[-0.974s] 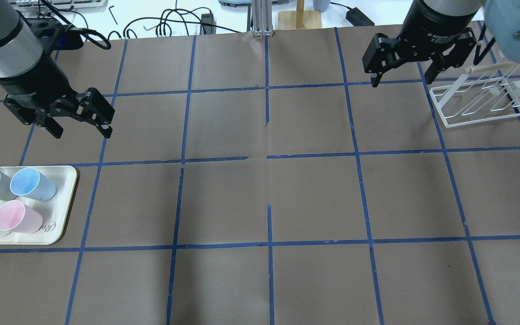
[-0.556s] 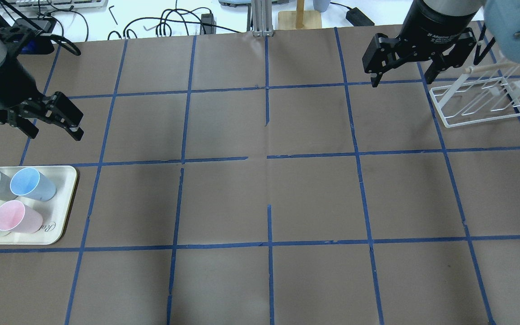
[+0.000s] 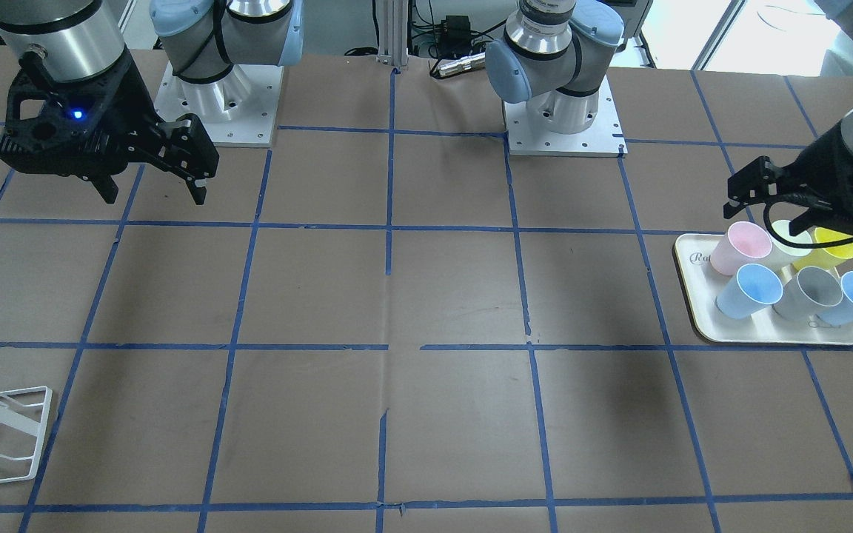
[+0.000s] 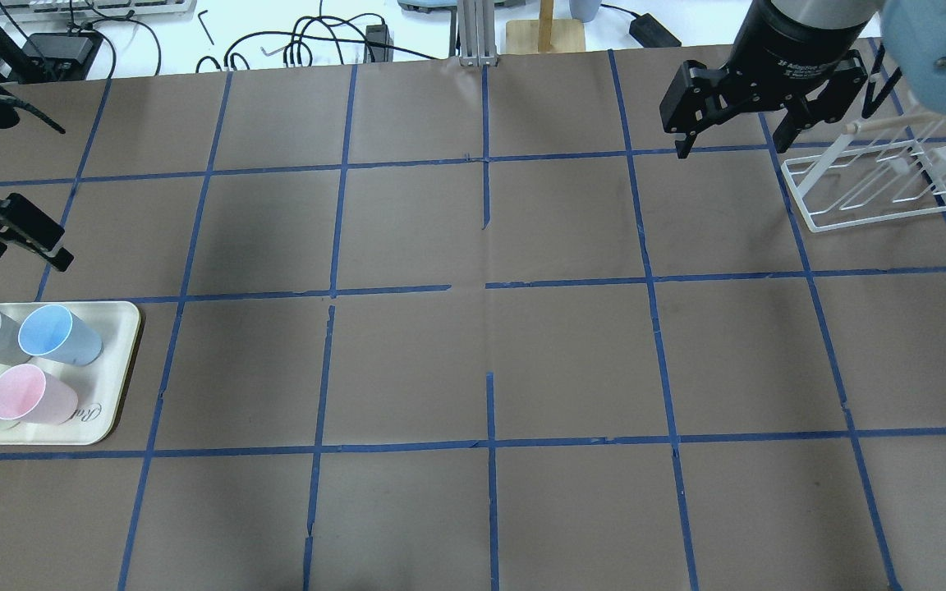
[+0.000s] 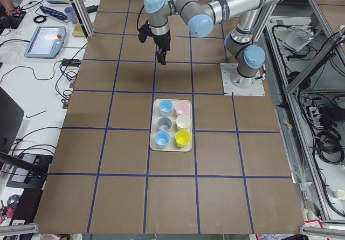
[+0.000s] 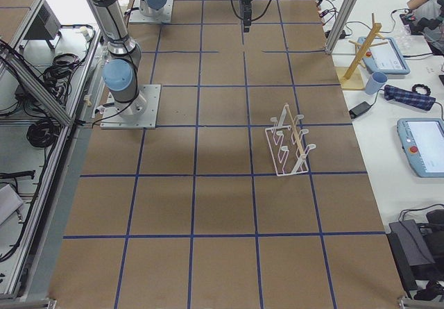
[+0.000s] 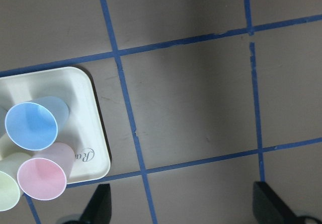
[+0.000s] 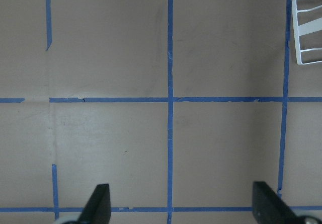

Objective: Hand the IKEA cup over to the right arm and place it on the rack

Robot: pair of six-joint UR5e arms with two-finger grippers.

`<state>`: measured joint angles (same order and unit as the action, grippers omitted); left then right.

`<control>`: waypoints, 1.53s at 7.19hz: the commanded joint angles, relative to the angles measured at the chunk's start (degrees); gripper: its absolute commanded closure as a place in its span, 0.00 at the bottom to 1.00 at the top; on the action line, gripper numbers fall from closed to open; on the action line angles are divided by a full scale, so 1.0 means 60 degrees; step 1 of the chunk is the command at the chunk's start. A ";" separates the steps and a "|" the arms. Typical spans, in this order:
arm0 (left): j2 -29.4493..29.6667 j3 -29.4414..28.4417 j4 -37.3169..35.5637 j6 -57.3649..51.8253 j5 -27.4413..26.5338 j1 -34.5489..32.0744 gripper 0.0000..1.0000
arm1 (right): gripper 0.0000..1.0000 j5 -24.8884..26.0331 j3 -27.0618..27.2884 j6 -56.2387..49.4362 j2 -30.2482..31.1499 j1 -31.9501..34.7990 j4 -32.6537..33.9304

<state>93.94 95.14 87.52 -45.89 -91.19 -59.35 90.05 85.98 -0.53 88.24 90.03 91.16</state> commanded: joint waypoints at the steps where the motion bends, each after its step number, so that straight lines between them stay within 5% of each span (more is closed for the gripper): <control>1: 0.0556 0.0504 -0.1266 -0.1998 -0.0021 0.0908 0.00 | 0.00 -0.0007 0.0141 0.0000 0.0014 0.0009 0.0026; 5: 0.1918 0.0682 -0.2997 -0.3658 -0.0022 0.1673 0.00 | 0.00 -0.0008 0.0157 -0.0015 0.0015 0.0009 0.0026; 11: 0.2800 0.0682 -0.3205 -0.3939 -0.0593 0.1615 0.15 | 0.00 -0.0008 0.0157 -0.0015 0.0015 -0.0005 0.0026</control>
<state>110.38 99.23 67.92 -69.76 -94.56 -49.50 90.00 86.92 -0.62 88.33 90.00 91.32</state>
